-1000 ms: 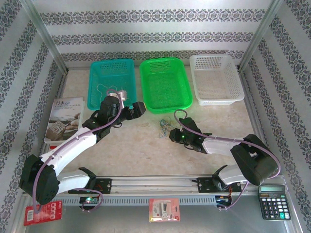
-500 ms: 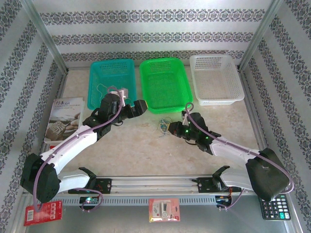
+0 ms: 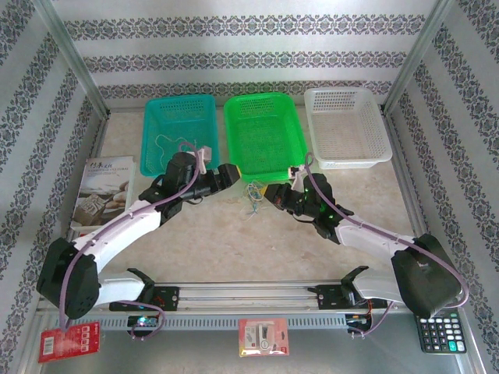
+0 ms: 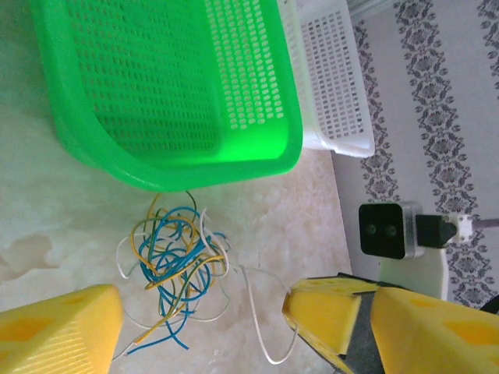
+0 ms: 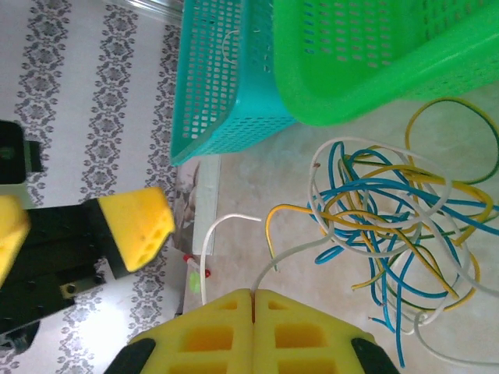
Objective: Untangle the cables
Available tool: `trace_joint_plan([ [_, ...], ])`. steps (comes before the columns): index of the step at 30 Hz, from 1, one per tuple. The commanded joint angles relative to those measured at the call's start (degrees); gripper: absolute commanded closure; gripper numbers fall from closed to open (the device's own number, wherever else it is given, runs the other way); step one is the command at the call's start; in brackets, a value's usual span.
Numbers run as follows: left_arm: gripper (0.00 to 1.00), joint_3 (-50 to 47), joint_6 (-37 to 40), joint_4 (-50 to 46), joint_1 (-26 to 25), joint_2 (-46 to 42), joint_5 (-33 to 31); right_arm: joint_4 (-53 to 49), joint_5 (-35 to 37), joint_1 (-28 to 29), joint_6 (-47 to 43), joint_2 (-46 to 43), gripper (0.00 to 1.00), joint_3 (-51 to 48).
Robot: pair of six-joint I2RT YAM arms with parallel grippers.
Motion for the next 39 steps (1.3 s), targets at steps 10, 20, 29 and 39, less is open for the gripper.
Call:
trace_joint_plan([
  [10, 0.40, 0.69, -2.94, 8.88, -3.32, 5.74, 2.77, 4.70, -0.98, 0.68, 1.64, 1.09, 1.00, 1.48],
  [20, 0.53, 1.77, -2.94, 11.28, -4.86, 9.75, 2.62, 5.24, -0.79, 1.22, 1.76, 1.22, 1.00, 0.97],
  [29, 0.77, 2.49, -2.51, 11.60, -5.30, 10.65, 2.34, 5.54, -0.40, 1.48, 1.93, 1.26, 1.00, -0.10],
  [39, 1.00, 2.86, -2.06, 11.26, -5.48, 9.33, 2.39, 6.20, 0.39, 1.56, 1.50, 2.36, 0.91, -2.14],
])
